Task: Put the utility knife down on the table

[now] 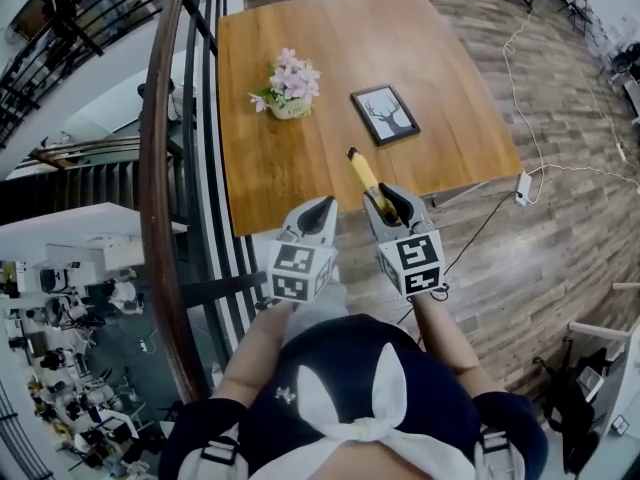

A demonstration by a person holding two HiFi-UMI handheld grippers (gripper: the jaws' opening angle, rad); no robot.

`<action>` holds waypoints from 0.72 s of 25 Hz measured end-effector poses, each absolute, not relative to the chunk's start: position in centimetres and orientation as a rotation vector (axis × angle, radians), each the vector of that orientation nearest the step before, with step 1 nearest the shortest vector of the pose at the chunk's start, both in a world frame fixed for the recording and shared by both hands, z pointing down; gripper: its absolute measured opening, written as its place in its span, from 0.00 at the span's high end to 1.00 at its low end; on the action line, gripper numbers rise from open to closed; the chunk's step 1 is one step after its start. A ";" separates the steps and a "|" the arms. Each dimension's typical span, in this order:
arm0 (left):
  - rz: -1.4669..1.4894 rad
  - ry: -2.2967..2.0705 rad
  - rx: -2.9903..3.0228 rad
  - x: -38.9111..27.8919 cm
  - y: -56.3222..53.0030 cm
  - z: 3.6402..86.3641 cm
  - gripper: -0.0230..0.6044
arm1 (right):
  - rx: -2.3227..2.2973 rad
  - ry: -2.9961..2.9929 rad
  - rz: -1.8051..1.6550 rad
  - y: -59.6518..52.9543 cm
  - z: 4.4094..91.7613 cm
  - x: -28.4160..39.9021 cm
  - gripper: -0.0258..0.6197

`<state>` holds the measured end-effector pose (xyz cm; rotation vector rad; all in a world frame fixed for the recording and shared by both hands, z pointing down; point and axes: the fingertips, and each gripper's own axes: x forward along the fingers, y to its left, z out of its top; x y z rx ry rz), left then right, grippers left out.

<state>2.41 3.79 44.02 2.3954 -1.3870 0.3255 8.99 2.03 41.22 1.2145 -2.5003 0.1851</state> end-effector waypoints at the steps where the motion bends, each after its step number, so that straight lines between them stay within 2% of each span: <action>1: 0.324 -1.384 2.392 1.9 3.2 44.3 0.93 | 1.218 -2.499 0.185 1.4 41.3 8.6 0.77; 18: 0.323 -1.363 2.396 -1.5 -1.4 44.9 0.93 | 1.265 -2.486 0.175 -3.2 41.5 5.7 0.77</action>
